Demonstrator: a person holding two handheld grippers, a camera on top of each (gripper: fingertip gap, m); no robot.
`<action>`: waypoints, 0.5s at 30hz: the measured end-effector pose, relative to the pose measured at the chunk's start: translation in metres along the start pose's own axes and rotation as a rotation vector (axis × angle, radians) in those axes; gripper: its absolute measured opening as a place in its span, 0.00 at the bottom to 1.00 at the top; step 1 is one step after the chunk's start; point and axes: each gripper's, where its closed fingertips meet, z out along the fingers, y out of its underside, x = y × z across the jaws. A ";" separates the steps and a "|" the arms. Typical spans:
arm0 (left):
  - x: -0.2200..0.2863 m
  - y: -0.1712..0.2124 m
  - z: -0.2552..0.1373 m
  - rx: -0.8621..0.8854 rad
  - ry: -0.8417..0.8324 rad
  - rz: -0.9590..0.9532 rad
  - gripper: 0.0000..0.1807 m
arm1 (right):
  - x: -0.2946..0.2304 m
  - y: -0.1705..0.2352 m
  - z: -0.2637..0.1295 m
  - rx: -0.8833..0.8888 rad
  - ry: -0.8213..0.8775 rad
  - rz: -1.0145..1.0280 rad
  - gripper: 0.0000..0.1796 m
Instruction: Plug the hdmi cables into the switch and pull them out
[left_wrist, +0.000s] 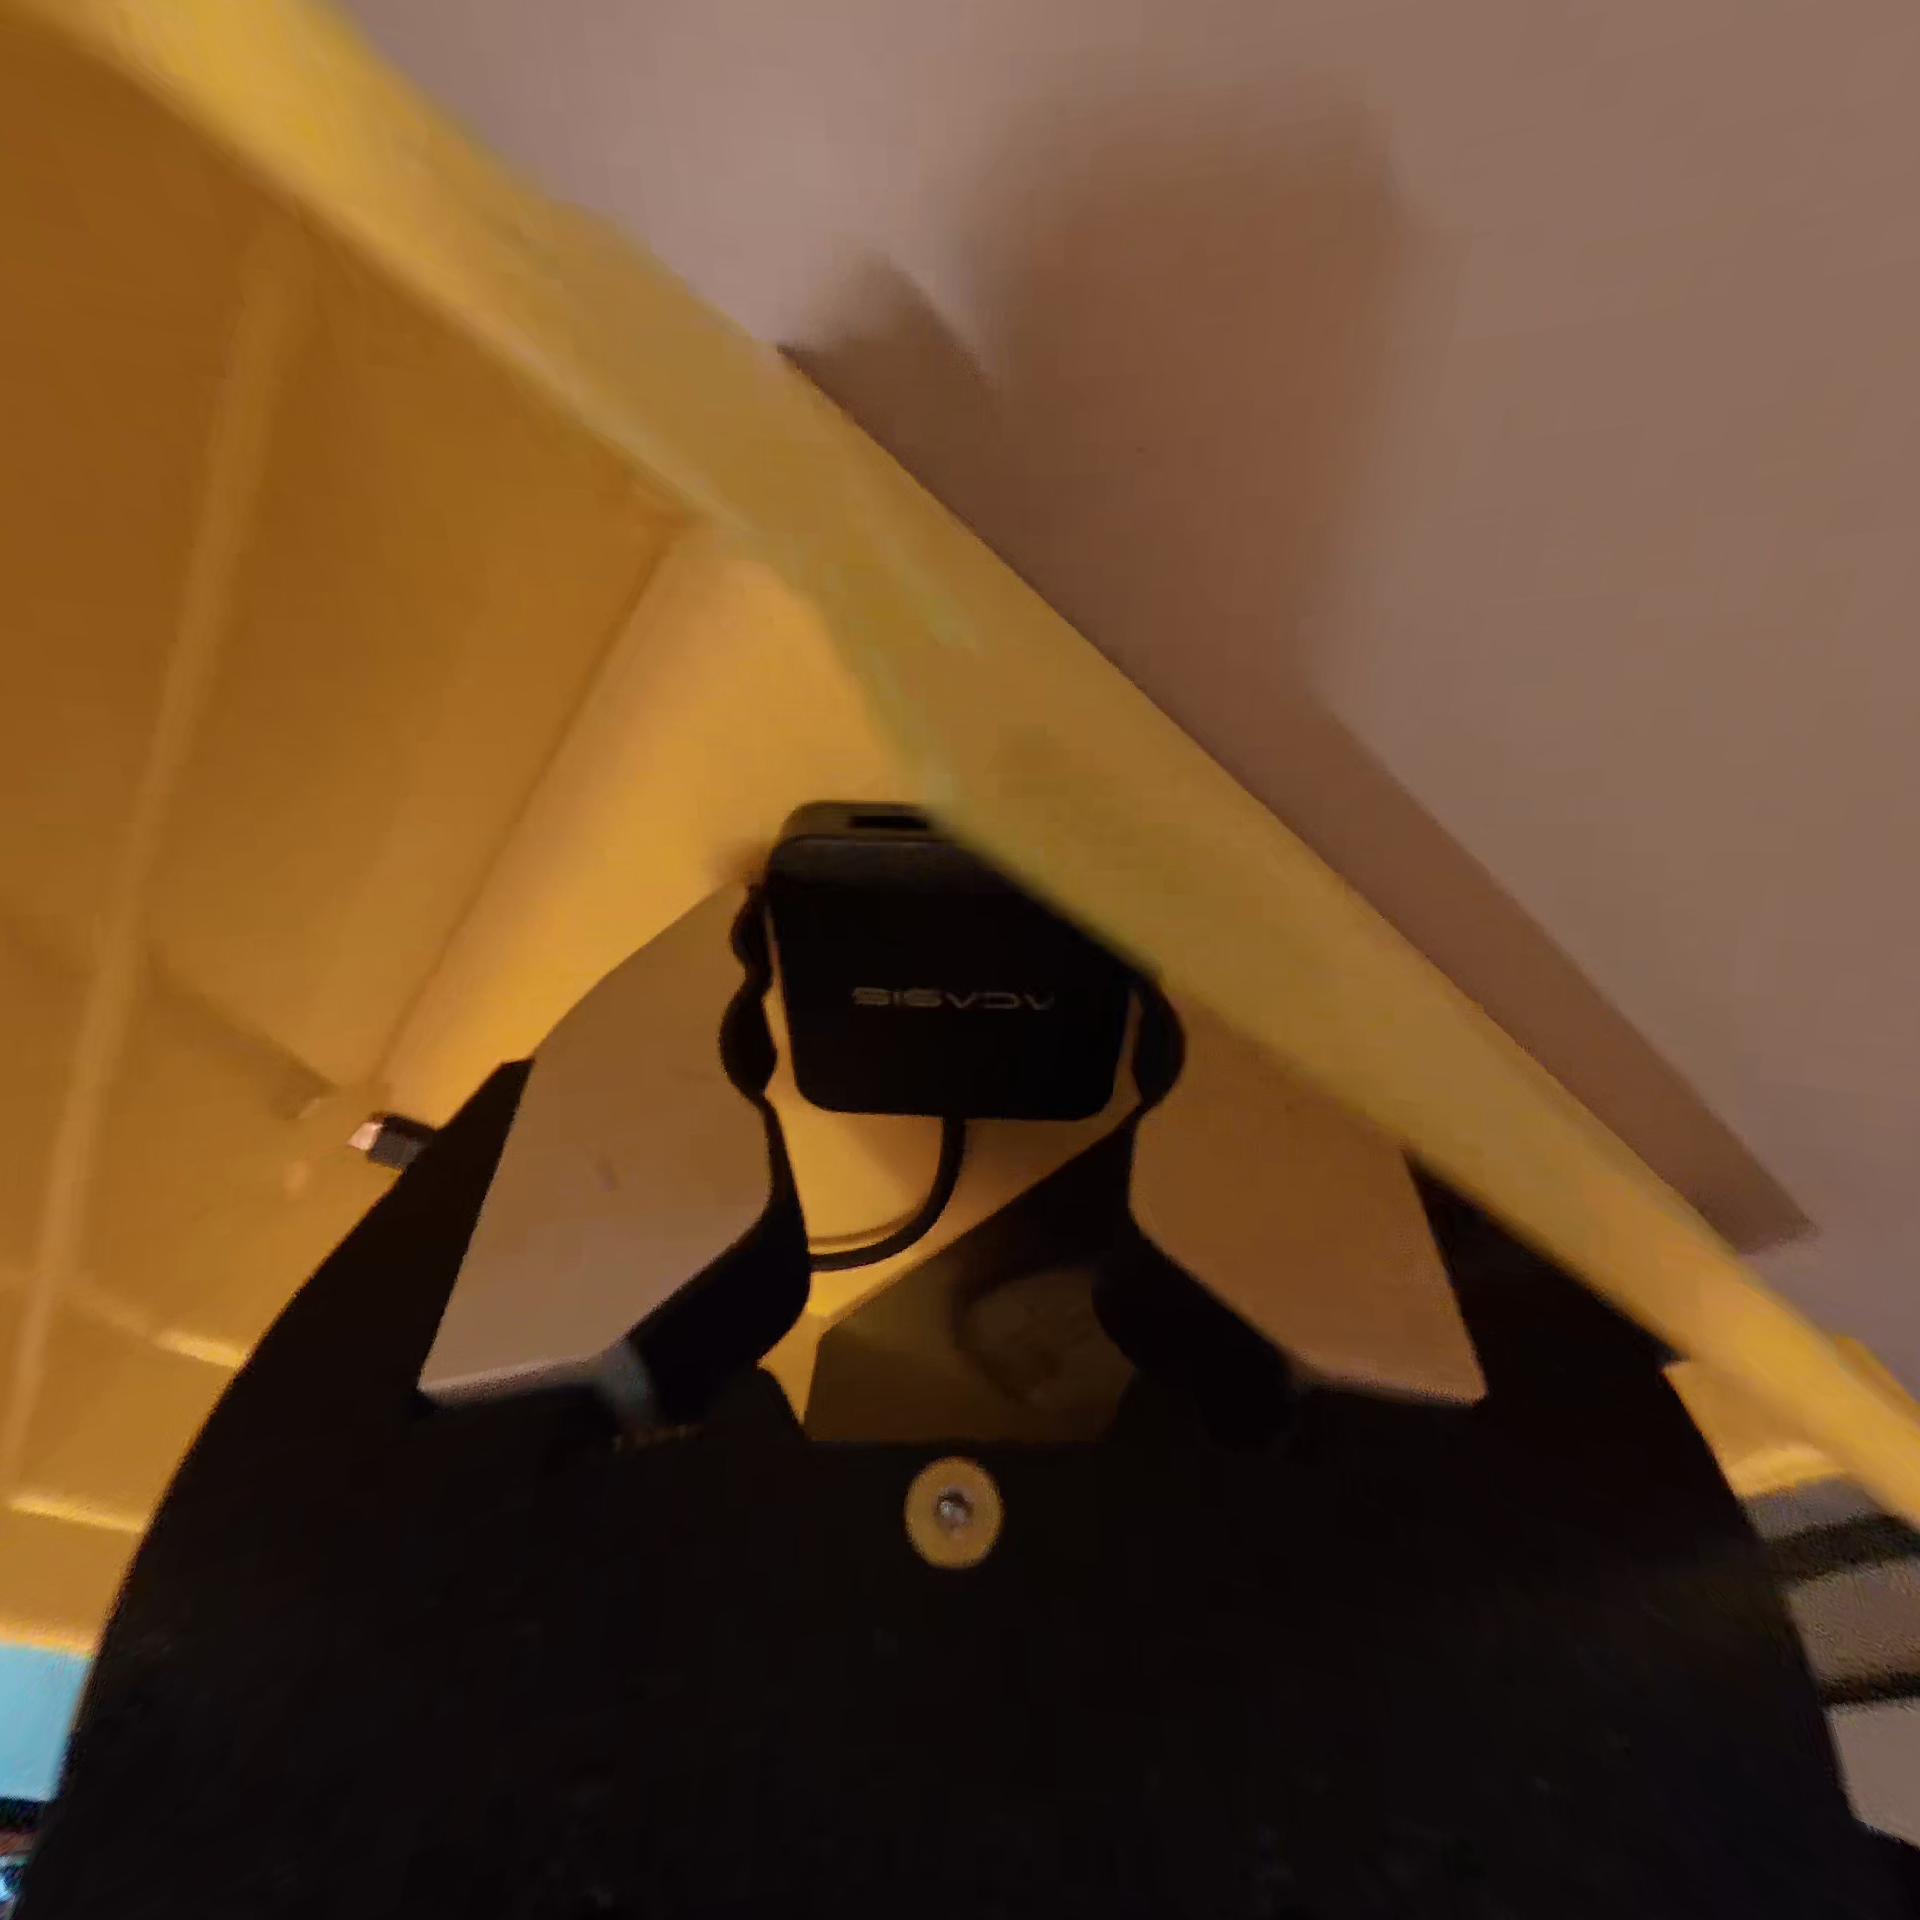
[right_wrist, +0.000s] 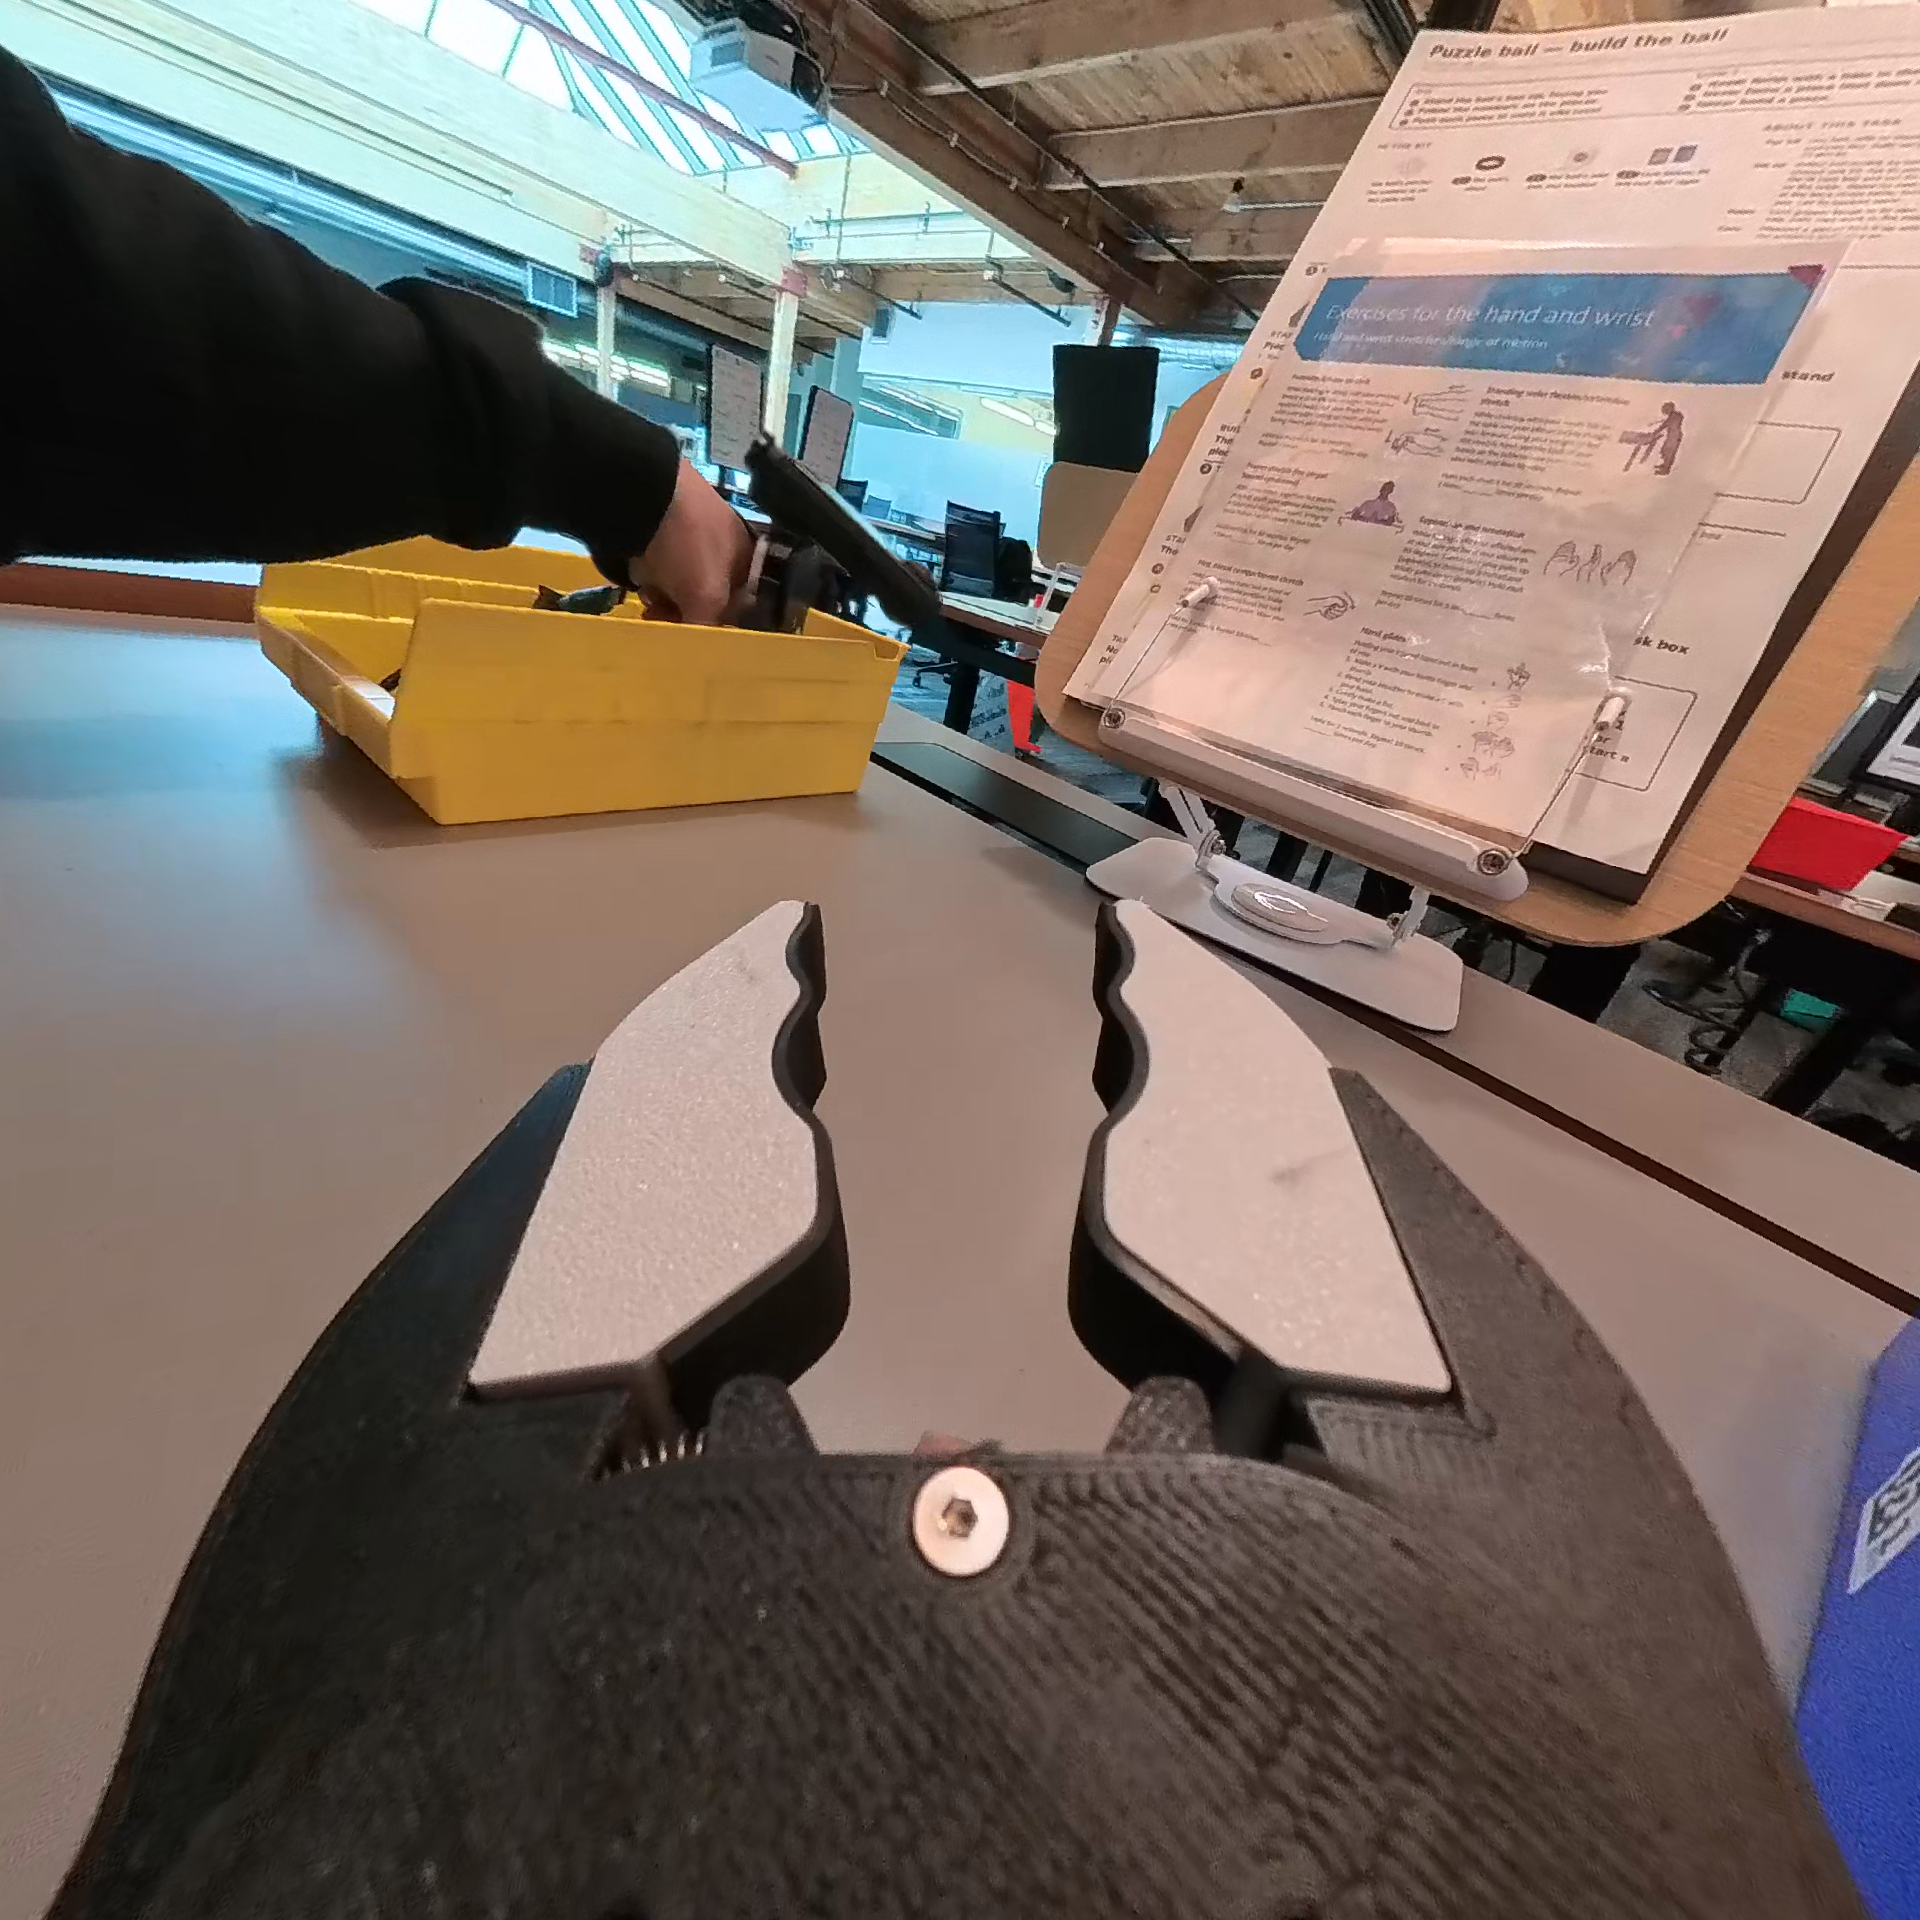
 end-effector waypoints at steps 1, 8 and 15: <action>-0.005 0.001 -0.001 0.012 -0.018 -0.006 0.37 | 0.000 0.000 0.000 0.001 -0.002 -0.001 0.27; -0.020 -0.005 -0.002 0.176 -0.038 0.024 0.36 | -0.003 0.000 0.001 -0.004 -0.007 -0.016 0.27; -0.026 -0.021 -0.043 0.480 -0.152 0.049 0.36 | 0.003 -0.002 -0.001 0.015 0.019 0.000 0.27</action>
